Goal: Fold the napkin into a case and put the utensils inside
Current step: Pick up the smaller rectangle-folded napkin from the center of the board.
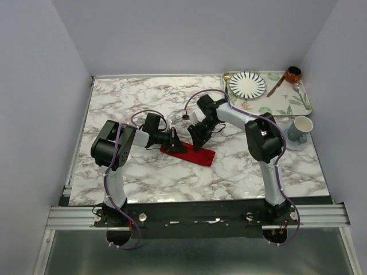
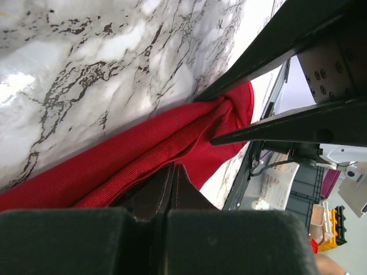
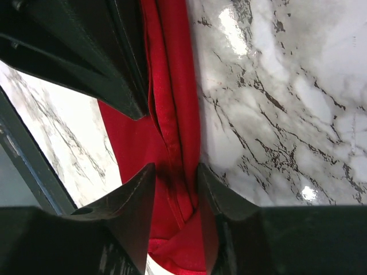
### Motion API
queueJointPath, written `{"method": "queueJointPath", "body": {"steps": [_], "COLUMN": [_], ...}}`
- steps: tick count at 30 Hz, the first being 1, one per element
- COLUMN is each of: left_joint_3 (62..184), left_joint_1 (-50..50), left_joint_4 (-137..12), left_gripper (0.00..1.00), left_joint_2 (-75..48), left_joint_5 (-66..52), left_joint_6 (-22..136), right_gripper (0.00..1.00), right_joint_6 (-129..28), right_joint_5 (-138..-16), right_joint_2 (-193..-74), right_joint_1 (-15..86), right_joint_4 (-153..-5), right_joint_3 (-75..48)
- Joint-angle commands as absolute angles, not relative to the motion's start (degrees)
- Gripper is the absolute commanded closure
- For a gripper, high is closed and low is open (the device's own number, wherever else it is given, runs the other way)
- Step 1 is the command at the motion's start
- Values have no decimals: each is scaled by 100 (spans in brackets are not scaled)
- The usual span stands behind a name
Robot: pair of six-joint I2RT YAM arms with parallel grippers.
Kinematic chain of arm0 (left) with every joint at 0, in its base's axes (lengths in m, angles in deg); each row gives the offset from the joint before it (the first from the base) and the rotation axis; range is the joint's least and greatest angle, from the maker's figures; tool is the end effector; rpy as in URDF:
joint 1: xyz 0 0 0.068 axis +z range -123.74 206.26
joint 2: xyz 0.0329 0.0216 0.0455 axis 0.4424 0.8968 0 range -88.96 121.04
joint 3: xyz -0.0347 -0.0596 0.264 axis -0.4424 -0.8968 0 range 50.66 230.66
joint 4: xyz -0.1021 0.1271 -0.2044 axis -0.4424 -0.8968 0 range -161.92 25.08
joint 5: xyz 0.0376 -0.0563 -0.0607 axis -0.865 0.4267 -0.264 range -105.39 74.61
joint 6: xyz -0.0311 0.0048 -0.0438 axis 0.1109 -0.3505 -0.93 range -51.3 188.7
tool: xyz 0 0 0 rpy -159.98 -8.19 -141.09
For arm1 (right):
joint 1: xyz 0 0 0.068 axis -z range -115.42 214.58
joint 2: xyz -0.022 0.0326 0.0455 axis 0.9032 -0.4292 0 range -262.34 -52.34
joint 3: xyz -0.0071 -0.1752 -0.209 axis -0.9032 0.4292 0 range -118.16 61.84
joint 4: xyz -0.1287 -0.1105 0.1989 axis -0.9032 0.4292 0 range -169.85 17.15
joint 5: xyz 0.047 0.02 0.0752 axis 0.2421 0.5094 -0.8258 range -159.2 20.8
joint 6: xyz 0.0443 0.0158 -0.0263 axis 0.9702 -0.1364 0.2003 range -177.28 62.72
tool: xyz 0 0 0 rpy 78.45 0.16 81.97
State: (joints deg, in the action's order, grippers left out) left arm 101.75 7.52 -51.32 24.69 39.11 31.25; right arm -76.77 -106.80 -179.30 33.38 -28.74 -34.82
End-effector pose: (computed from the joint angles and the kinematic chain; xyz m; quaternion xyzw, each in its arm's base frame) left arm 0.3262 -0.1412 0.0941 0.0231 0.8476 -0.5250 0.0731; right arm 0.3615 0.2444 0.1517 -0.4259 0.8428 0.3269 0.0377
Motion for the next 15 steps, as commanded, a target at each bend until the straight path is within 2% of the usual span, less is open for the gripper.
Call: {"method": "queueJointPath", "body": {"steps": [1,3,6,7,10,13,15], "left_joint_3": [10023,10014,9970,9953,9874,9768,9847], "left_joint_1": [798,798,798,798,876,1148,1342], "left_joint_4": [-5719,-5719,-5579,-5448,-5228,-5217,-5506], "left_gripper": [100,100,100,94,76,63,60], "left_joint_2": [2759,2724,2558,2487,2030,1424,1047], "left_joint_5": [3111,3111,3181,3225,3444,3498,3393], "left_joint_6": [3548,3548,3478,3460,3399,3494,3740], "right_gripper": [63,69,90,99,99,99,99], "right_joint_6": [-7881,-7899,-7916,-7925,-7961,-7996,-8022], "right_joint_5": [-10523,-10462,-10409,-10409,-10391,-10243,-9979], "right_joint_2": [-18198,-18207,-18207,-18198,-18067,-17795,-17610], "right_joint_1": [3285,3277,3285,3285,3285,3285,3285], "right_joint_4": [-2694,-2694,-2711,-2720,-2746,-2895,-3036], "right_joint_3": [-3326,-3343,-3422,-3440,-3475,-3475,-3423]}}
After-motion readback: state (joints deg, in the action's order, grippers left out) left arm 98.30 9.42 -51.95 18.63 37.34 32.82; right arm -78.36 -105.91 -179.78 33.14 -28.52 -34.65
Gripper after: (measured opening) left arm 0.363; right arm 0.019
